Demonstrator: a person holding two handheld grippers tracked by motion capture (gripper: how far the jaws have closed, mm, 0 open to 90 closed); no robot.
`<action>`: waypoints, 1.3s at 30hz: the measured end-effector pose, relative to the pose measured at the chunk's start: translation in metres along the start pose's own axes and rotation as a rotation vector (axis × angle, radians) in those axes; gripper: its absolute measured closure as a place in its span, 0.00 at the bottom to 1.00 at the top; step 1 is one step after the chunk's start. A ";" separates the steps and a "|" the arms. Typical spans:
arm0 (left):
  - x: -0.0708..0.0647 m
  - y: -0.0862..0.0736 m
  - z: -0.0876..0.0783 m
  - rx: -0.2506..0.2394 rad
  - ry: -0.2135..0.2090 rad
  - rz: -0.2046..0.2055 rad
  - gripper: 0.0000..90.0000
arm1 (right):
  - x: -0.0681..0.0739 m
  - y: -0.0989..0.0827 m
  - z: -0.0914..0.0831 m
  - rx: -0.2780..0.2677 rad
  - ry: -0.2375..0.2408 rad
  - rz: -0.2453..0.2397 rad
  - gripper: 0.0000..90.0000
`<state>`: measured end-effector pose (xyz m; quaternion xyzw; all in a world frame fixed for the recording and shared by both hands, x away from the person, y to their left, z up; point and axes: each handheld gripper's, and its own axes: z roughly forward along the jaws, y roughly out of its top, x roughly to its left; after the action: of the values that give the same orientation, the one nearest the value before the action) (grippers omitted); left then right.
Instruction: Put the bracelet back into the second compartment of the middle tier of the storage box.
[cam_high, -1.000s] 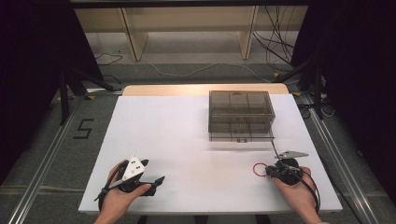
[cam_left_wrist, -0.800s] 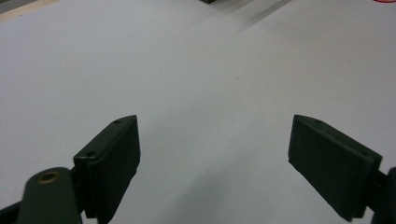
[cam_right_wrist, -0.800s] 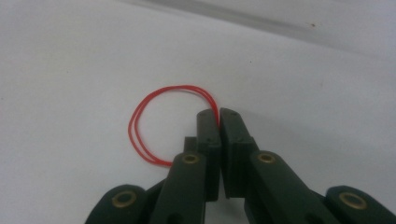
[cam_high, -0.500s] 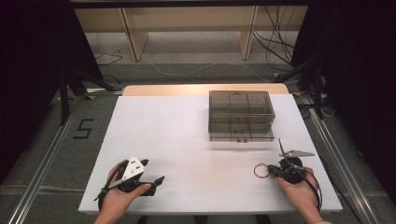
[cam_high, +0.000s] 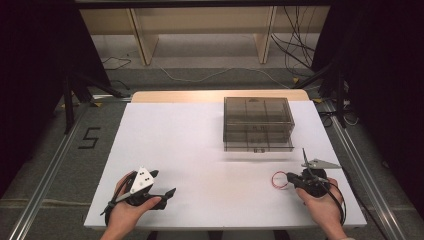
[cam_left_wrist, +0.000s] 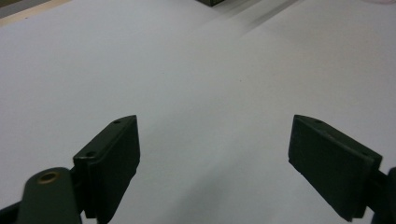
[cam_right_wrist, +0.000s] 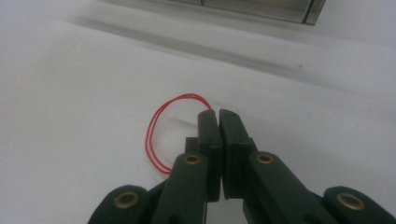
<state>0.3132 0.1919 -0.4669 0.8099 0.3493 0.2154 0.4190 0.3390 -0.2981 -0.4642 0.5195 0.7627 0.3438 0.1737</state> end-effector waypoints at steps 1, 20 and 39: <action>0.000 0.000 0.000 0.000 0.000 0.000 0.18 | 0.000 0.000 -0.001 -0.004 0.000 0.000 0.99; 0.002 0.000 -0.001 -0.010 0.014 0.001 0.18 | 0.002 0.004 -0.007 -0.062 0.012 -0.022 0.99; 0.001 0.000 -0.001 -0.015 0.020 -0.004 0.18 | 0.003 0.013 -0.010 -0.113 0.011 -0.039 0.99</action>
<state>0.3138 0.1933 -0.4663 0.8039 0.3534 0.2256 0.4219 0.3403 -0.2957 -0.4472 0.4922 0.7528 0.3858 0.2052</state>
